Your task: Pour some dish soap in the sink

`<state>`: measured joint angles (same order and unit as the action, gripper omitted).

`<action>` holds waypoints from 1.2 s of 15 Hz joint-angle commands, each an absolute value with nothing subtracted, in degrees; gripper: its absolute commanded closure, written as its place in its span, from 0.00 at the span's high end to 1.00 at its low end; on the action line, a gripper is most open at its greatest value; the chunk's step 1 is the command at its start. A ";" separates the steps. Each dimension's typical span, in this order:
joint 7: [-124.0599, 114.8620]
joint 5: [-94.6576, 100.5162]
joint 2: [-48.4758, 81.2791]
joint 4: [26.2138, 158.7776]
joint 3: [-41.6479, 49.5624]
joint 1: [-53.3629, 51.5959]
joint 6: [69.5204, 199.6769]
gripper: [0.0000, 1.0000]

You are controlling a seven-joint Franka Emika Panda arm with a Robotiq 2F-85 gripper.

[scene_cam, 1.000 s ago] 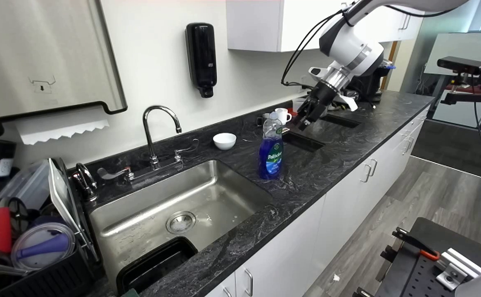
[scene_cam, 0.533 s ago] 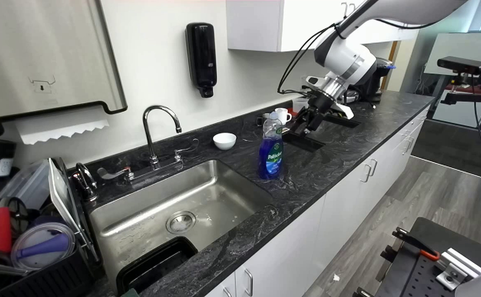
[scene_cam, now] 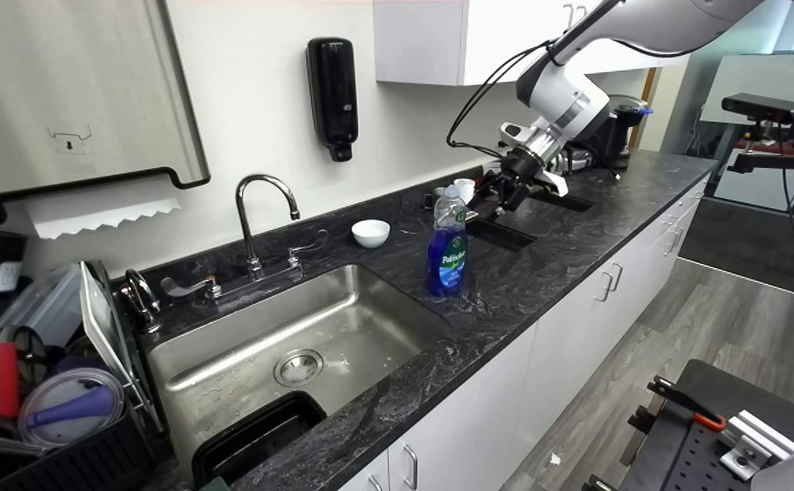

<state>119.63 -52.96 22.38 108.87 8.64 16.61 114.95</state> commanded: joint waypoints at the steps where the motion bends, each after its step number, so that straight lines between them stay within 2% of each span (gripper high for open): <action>1: 124.42 -55.26 25.51 103.98 7.28 20.13 104.19 1.00; 7: 126.45 -55.05 30.01 99.03 8.08 22.02 95.33 1.00; 18: 129.88 -55.71 35.89 93.10 6.97 23.18 94.88 1.00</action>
